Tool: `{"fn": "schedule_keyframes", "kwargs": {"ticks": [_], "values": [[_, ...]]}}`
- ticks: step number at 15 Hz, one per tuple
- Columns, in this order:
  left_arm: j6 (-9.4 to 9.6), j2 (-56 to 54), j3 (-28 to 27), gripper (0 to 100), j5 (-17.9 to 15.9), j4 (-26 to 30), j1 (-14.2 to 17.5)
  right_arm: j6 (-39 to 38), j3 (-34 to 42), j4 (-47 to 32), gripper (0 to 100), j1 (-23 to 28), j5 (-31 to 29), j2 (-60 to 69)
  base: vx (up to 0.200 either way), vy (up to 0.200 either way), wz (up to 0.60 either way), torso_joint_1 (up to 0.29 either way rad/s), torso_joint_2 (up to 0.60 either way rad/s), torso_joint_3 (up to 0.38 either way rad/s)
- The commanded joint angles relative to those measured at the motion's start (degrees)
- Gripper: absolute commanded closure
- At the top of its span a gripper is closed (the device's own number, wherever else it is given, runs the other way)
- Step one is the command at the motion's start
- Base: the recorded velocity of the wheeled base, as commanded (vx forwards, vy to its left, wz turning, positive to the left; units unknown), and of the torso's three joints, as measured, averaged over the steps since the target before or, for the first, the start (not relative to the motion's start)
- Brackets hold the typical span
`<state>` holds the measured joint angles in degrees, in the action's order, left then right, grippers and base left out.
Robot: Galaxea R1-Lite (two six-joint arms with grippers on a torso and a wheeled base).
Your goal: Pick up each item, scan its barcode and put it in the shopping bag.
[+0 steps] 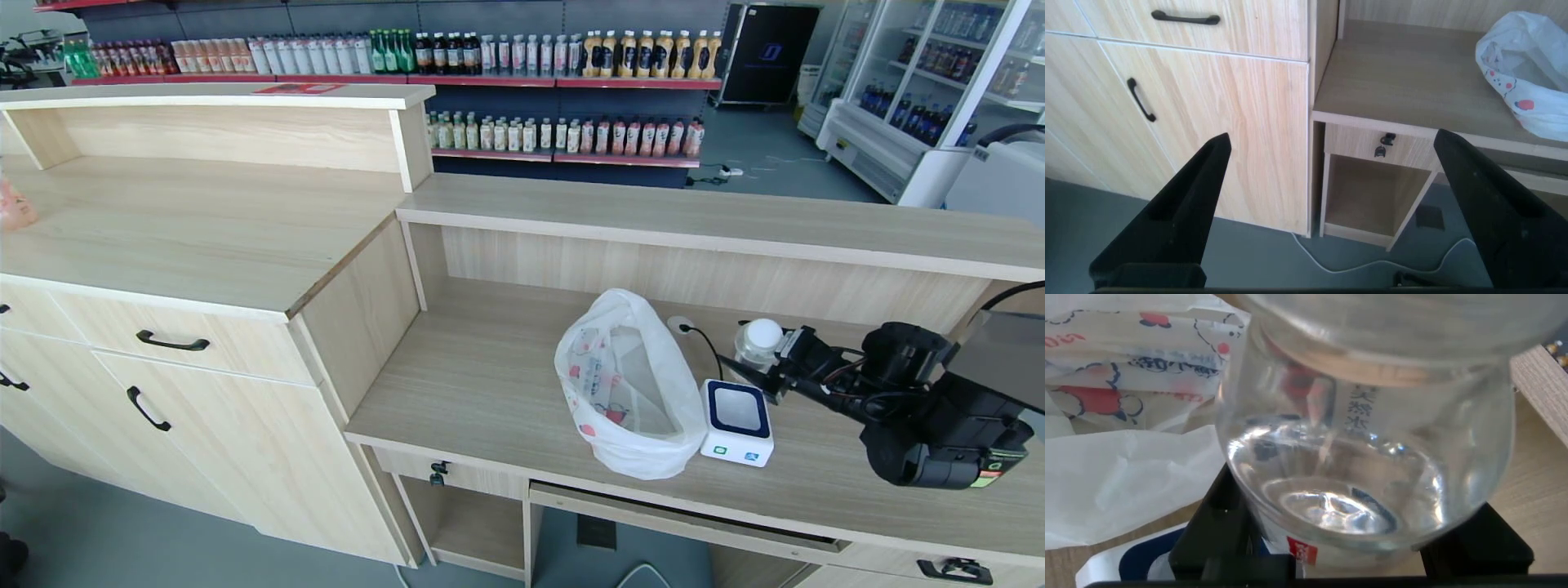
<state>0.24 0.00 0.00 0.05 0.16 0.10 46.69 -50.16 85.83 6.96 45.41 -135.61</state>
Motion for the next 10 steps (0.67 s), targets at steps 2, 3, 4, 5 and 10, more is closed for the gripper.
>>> {"fn": "schedule_keyframes", "kwargs": {"ticks": [2,3,4,5,10], "values": [[0.02,0.09,0.00,0,0.04,0.02,-0.01,-0.02,-1.25,0.04,100,-0.46,0.03,-1.41,0.000,0.000,0.00,0.000,0.00,0.000],[0.02,0.09,0.00,0,-0.05,0.02,-0.01,-0.02,-1.16,0.04,100,-0.63,0.03,-1.85,0.000,0.000,0.00,0.000,0.00,0.000],[0.02,0.09,0.00,0,-0.05,0.02,-0.01,-0.02,-1.16,0.04,100,-0.81,0.03,-2.03,0.000,0.000,0.00,0.000,0.00,0.000],[0.02,0.09,0.00,0,0.04,0.02,-0.01,-0.02,-1.16,0.04,100,-0.90,0.03,-2.29,0.000,0.000,0.00,0.000,0.00,0.000],[0.02,0.09,0.00,0,-0.05,0.02,-0.01,-2.66,-2.39,2.32,100,-0.98,0.03,-3.43,0.000,0.000,0.00,0.000,0.00,0.000]]}}
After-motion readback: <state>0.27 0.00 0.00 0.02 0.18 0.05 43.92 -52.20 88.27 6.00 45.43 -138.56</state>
